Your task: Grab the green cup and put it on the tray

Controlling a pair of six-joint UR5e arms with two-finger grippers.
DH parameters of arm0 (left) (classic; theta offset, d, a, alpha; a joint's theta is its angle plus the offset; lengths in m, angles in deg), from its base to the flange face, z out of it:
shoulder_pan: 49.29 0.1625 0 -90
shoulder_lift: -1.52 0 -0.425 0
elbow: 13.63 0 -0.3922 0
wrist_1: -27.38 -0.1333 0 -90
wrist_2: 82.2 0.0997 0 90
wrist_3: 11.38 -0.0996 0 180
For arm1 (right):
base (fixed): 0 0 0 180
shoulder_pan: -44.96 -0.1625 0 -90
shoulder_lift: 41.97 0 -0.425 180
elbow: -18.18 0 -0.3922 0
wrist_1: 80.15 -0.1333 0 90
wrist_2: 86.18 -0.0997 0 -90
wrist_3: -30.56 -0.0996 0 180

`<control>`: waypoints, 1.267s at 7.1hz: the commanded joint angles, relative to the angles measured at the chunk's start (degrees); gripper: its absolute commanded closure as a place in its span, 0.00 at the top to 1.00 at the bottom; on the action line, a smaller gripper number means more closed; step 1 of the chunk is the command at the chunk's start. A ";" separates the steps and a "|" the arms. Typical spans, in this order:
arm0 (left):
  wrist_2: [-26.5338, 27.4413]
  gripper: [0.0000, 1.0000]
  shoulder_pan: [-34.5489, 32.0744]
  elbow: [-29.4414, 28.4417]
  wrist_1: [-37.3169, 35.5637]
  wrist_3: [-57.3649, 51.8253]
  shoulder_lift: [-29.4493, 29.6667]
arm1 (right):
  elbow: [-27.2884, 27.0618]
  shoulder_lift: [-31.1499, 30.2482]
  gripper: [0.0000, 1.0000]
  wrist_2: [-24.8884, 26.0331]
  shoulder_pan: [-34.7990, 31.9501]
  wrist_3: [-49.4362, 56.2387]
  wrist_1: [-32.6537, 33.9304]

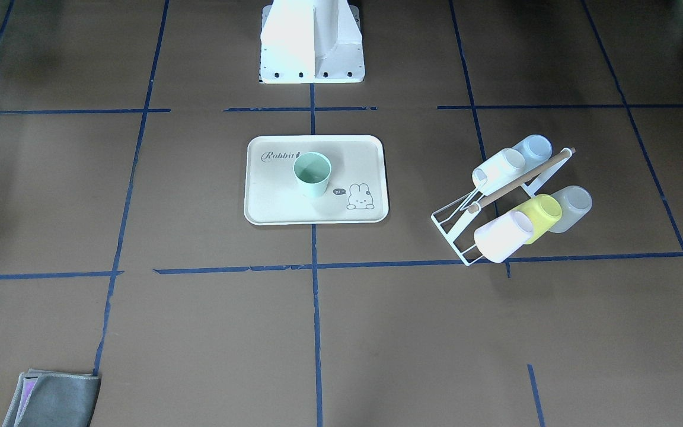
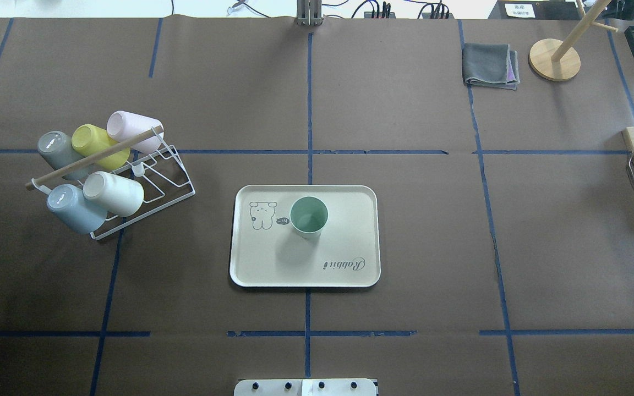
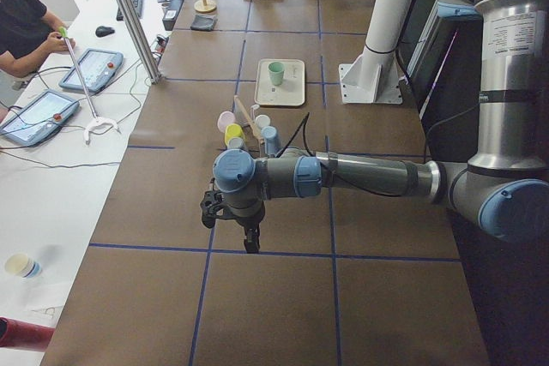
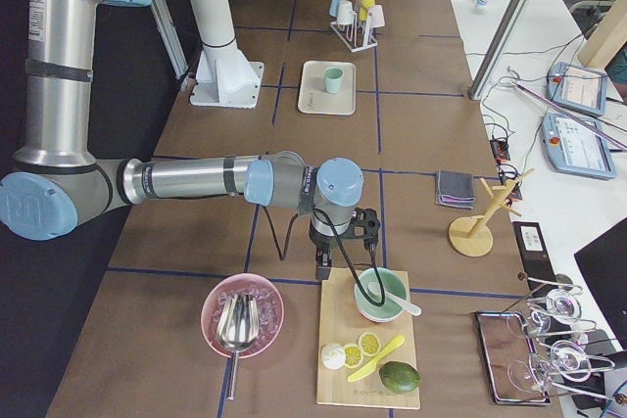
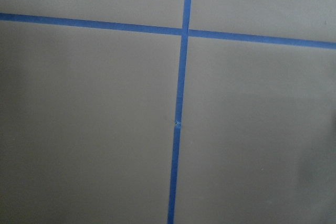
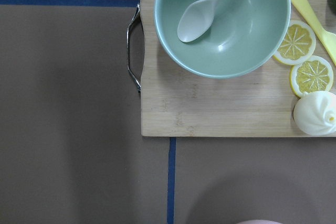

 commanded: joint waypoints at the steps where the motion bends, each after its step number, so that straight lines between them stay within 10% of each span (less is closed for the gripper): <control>1: 0.29 1.00 -0.17 -0.62 0.04 -1.46 -0.34 | 0.80 0.46 1.00 -0.07 0.00 -0.03 -0.11; 9: 0.20 1.00 0.00 -1.85 5.05 -1.11 0.01 | 1.33 0.55 1.00 0.02 0.00 0.05 -0.02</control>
